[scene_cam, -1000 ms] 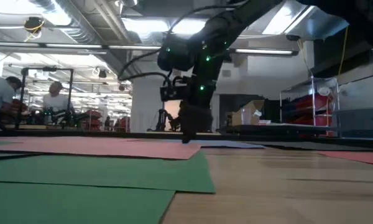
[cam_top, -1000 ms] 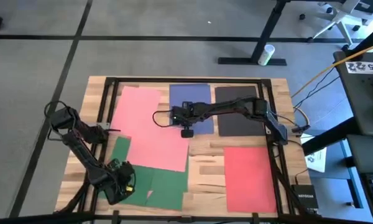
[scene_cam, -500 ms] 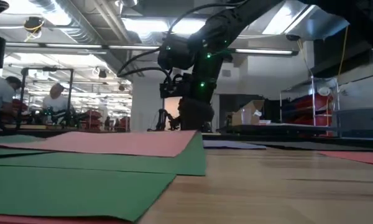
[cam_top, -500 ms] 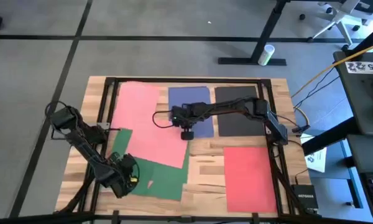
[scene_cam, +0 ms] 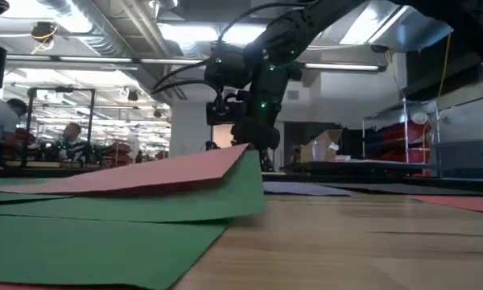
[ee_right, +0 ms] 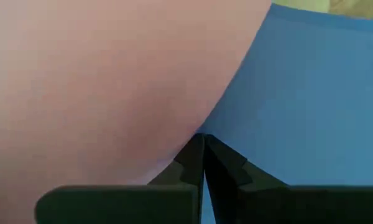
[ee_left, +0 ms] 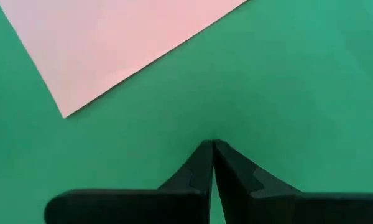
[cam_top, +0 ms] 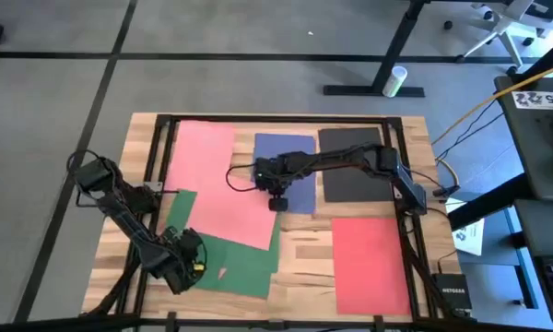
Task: Organize paper
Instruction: Stack the pink paper on top of the other pink paper on the table
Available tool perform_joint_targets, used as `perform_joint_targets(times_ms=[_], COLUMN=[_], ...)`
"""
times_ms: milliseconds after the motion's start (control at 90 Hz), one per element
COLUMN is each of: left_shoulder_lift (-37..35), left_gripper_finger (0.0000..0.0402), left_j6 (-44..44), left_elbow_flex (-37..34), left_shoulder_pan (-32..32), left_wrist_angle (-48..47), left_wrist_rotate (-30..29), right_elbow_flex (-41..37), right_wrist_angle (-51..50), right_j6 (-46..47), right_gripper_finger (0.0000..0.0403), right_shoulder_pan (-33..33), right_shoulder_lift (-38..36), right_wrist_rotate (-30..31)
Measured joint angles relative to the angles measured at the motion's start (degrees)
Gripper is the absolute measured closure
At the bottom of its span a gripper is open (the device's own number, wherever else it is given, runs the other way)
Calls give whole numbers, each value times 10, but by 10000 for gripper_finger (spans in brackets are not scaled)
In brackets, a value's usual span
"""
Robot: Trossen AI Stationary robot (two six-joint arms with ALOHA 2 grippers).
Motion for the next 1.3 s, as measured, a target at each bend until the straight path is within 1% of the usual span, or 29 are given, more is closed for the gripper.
perform_joint_targets(times_ms=[311,489,700,822,889,1078,1300], left_shoulder_lift=[0,0,0,0,0,0,-1], left_gripper_finger=[402,402,402,402,402,402,402], left_j6=[-1,0,5,5,5,5,5], left_elbow_flex=[0,0,0,0,0,0,0], left_shoulder_pan=[-1,-2,-2,-2,-2,-2,-2], left_wrist_angle=[2,3,9,9,9,10,10], left_wrist_rotate=[0,0,0,0,0,-2,-3], right_elbow_flex=[43,81,96,96,95,95,95], right_wrist_angle=[2,-16,-51,-61,-64,-66,-44], right_j6=[-15,-48,-118,-140,-144,-146,-144], right_gripper_finger=[403,403,403,403,403,403,403], right_shoulder_pan=[0,11,65,104,126,182,207], right_shoulder_lift=[-3,-4,-5,-5,-5,-5,-5], right_wrist_rotate=[7,7,8,36,47,54,78])
